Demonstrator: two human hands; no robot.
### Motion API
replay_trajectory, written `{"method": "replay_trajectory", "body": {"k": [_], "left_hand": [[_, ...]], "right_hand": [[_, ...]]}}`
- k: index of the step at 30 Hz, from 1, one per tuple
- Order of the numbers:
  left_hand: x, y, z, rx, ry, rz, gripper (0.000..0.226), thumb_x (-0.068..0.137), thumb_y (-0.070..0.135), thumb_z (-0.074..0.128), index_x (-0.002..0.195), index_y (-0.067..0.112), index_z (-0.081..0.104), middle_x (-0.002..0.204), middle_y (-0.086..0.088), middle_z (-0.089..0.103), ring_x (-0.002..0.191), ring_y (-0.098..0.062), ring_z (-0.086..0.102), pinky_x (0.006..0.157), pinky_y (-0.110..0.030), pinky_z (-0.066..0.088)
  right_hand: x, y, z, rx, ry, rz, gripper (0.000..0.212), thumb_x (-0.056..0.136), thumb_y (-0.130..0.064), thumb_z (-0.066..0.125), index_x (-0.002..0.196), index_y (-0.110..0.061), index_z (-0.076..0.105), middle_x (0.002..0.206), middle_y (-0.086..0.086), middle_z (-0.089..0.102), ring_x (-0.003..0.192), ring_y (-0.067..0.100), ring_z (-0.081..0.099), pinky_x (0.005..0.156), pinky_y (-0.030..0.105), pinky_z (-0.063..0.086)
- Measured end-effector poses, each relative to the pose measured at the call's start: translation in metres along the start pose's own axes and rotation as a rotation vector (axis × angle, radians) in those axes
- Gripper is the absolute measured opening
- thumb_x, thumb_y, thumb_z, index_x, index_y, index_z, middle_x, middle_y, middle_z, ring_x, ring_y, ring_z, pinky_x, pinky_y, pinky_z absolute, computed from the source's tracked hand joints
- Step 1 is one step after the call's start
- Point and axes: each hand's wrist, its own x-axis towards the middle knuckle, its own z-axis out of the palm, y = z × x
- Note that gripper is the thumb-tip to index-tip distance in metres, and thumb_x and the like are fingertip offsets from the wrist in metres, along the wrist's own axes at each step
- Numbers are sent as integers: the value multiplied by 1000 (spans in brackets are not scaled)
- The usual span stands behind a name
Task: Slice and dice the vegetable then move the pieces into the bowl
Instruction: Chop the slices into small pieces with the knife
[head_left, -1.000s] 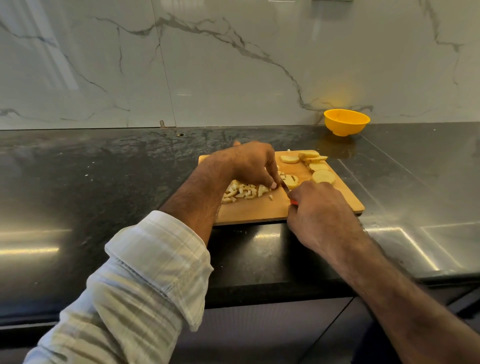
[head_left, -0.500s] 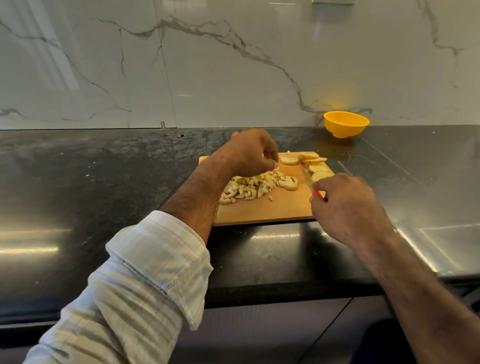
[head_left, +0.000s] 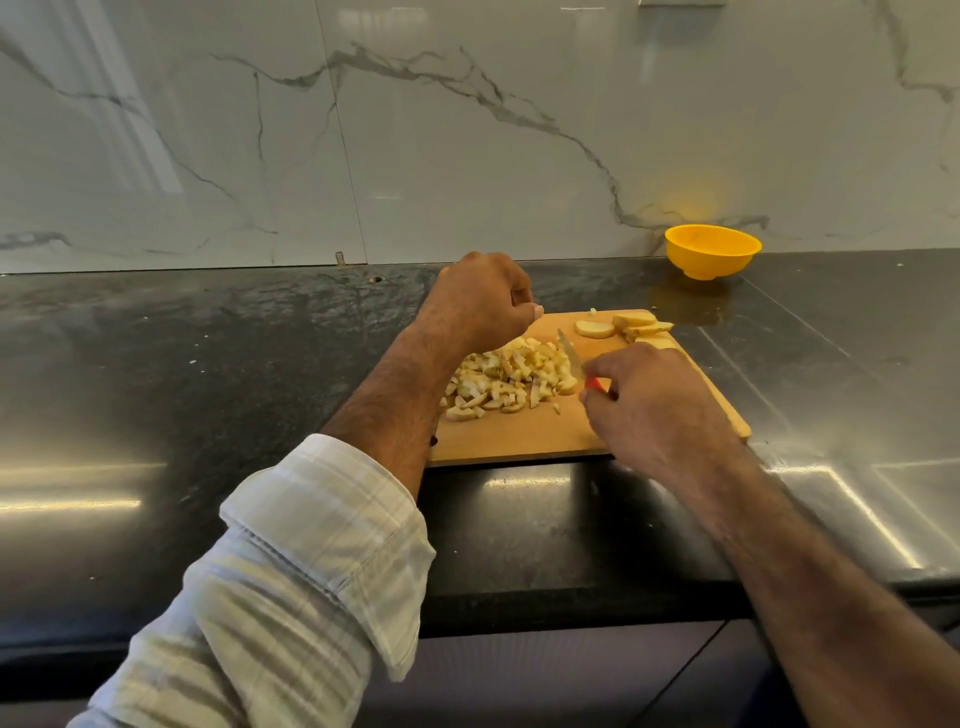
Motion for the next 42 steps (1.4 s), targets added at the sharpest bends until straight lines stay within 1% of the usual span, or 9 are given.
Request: {"method": "replay_trajectory", "body": {"k": [5,10,15,19,25,30,35,38,42], "left_hand": [[2,-2,1,0,-5,-2,23,93,47,74,95,25,80,87,9,73,82,-9,68,79,-40,64],[1,-4,1,-2,2,-16,23,92,48,74,94,25,80,86,11,73,82,-8,68,79,-40,65],[-1,-1,-1,0,23,-14,18,96,40,72,93,24,80,82,11,71,77,-6,67,76,-36,63],[-1,3,0,9,13,1,18,97,39,72,97,23,80,83,11,70,78,-4,65,74,-31,60],[0,-1,1,14,19,-17,20,96,41,71,93,24,80,83,10,72,78,-7,67,77,-37,64],[1,-2,2,22,35,4,21,95,43,70,95,24,81,85,11,74,80,-7,69,78,-38,64],[2,5,9,63,45,46,23,96,44,68,98,24,81,86,13,72,81,-5,67,80,-37,63],[1,19,15,133,46,98,23,97,44,68,104,26,81,95,12,69,92,-9,66,93,-43,57],[7,50,31,222,-100,108,29,102,45,63,125,31,73,130,7,66,128,-17,55,114,-52,39]], "right_hand": [[7,19,-8,-37,58,36,36,95,-32,65,130,-31,71,121,0,71,100,20,61,77,31,50],[22,9,0,-2,-43,6,39,95,-36,68,134,-34,69,128,-4,68,107,17,61,82,31,50],[15,13,-7,24,66,-81,34,97,-39,66,130,-36,72,114,-6,73,90,13,61,71,28,48],[-2,23,-11,-18,50,-15,35,97,-38,66,131,-33,70,113,-3,71,96,19,63,77,33,55],[2,20,-5,47,-14,-33,35,96,-42,66,131,-38,70,115,-6,68,93,11,61,72,30,52],[33,32,-19,156,74,-63,27,96,-36,72,123,-34,77,99,-7,70,87,11,65,74,29,53],[53,51,-17,194,246,-64,31,96,-34,72,126,-26,77,90,-4,68,77,10,60,66,25,46],[49,56,-4,155,289,-48,32,94,-38,69,124,-29,77,93,-1,73,77,16,63,64,29,52],[47,58,-6,107,294,-25,35,90,-41,66,122,-32,77,98,0,76,83,18,65,69,36,61]]}}
